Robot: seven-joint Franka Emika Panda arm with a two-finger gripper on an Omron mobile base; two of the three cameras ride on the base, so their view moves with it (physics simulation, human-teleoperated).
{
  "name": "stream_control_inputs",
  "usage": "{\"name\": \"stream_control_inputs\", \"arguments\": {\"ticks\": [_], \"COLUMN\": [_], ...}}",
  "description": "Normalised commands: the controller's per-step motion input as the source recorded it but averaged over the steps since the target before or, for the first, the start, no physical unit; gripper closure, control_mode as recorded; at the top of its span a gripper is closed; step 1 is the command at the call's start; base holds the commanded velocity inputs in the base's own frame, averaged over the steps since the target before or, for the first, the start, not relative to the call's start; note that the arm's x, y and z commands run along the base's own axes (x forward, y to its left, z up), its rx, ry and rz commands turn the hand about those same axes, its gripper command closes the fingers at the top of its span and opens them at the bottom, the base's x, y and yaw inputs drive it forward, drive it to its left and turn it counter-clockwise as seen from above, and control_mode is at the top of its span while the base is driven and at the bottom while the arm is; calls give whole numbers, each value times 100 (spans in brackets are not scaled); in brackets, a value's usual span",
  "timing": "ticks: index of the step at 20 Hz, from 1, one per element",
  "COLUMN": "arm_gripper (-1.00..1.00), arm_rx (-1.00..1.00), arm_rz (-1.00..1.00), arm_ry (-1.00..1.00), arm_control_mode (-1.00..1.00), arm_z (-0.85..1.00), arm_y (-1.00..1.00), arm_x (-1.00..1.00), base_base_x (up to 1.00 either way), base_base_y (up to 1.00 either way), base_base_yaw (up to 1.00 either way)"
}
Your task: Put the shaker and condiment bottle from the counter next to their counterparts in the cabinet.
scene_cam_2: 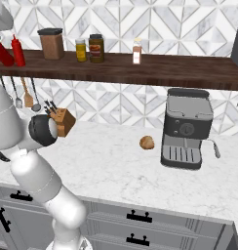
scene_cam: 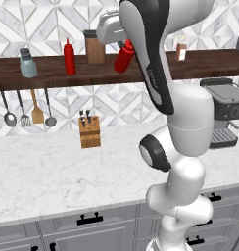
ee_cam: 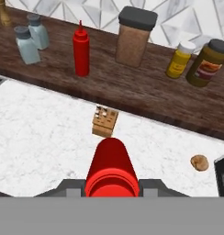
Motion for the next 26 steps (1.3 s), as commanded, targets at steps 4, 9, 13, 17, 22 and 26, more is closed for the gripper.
{"name": "stream_control_inputs", "arguments": {"ticks": [4, 9, 13, 17, 22, 26], "arm_gripper": [100, 100, 100, 100, 100, 100], "arm_rx": [0, 0, 0, 0, 0, 3], "arm_rz": [0, 0, 0, 0, 0, 0], "arm_ry": [-1, -5, -6, -6, -3, -9], "arm_control_mode": [-100, -100, -100, -100, -100, -100], "arm_z": [-6, -33, -42, -33, 0, 0], "arm_y": [-2, -7, -2, 0, 0, 0], "arm_x": [8, 38, 72, 71, 12, 55], "base_base_x": [0, 0, 0, 0, 0, 0], "base_base_y": [0, 0, 0, 0, 0, 0], "base_base_yaw": [0, 0, 0, 0, 0, 0]}}
